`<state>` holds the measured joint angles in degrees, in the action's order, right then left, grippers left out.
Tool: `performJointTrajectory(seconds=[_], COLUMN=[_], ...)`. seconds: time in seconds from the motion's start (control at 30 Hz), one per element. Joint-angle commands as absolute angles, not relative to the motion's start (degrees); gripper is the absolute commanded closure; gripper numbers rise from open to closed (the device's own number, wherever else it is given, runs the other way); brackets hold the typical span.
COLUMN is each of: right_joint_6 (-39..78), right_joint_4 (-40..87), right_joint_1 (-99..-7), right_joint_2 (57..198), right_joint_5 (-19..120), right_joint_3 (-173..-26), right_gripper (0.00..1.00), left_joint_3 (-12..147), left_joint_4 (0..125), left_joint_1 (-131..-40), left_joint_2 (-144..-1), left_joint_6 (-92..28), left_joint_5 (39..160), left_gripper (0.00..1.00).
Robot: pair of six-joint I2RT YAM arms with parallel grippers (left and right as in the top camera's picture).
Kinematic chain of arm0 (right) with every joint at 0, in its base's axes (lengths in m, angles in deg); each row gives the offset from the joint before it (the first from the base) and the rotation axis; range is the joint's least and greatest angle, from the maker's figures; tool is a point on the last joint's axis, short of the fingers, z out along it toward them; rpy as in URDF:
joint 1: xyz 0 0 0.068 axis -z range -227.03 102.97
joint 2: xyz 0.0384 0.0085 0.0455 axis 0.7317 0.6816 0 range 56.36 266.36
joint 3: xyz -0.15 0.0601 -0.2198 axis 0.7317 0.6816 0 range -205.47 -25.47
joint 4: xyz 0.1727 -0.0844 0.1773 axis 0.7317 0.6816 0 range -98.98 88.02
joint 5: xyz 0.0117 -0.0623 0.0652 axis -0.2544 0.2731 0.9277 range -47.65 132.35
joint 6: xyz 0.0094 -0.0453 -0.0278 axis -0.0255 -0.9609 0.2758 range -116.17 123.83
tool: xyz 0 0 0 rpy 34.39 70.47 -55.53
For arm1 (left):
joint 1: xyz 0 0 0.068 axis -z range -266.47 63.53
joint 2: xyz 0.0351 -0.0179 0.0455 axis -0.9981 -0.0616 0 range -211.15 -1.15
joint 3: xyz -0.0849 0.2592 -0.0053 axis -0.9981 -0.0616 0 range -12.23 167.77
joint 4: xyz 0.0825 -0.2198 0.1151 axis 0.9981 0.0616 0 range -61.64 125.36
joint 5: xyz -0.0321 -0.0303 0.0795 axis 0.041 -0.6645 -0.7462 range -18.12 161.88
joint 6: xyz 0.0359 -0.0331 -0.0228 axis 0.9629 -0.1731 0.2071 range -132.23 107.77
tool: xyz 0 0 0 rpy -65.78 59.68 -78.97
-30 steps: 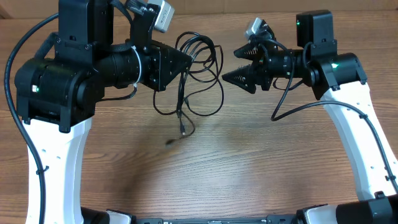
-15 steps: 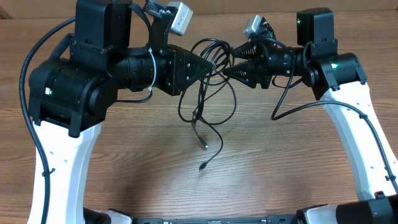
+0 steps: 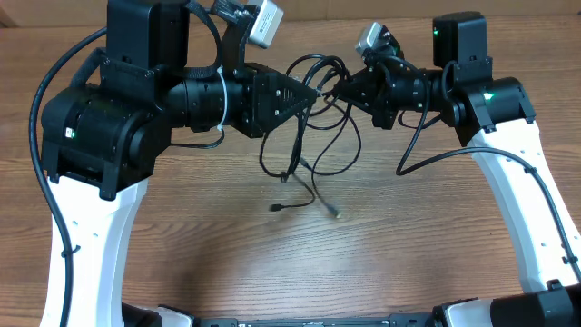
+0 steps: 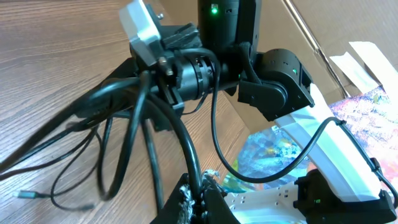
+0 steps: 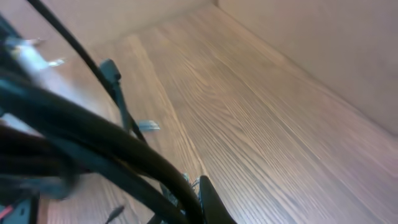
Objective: Untangle cables
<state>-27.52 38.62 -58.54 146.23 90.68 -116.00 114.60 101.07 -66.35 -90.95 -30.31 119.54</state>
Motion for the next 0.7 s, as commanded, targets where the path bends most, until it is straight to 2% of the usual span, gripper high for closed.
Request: performJointTrajectory(seconds=[0.0, 0.33, 0.67], right_joint_6=[-27.5, -27.4, -21.7], right_joint_4=[39.6, 41.8, 41.3], right_joint_1=[-57.9, -53.7, -46.0], right_joint_2=[146.2, 146.2, 146.2], right_joint_5=[81.8, 77.9, 77.9], right_joint_3=[-116.6, -116.6, -116.6], right_gripper=[0.96, 0.96, 0.96], left_joint_3=[115.1, 115.1, 115.1], left_joint_4=[100.5, 102.3, 106.4], left_joint_1=[-67.3, -70.5, -75.1], left_joint_2=[-90.3, -89.7, -89.2], left_joint_6=[-30.4, -28.9, -27.4], left_joint_5=[121.4, 121.4, 120.8], left_gripper=[0.96, 0.96, 0.96])
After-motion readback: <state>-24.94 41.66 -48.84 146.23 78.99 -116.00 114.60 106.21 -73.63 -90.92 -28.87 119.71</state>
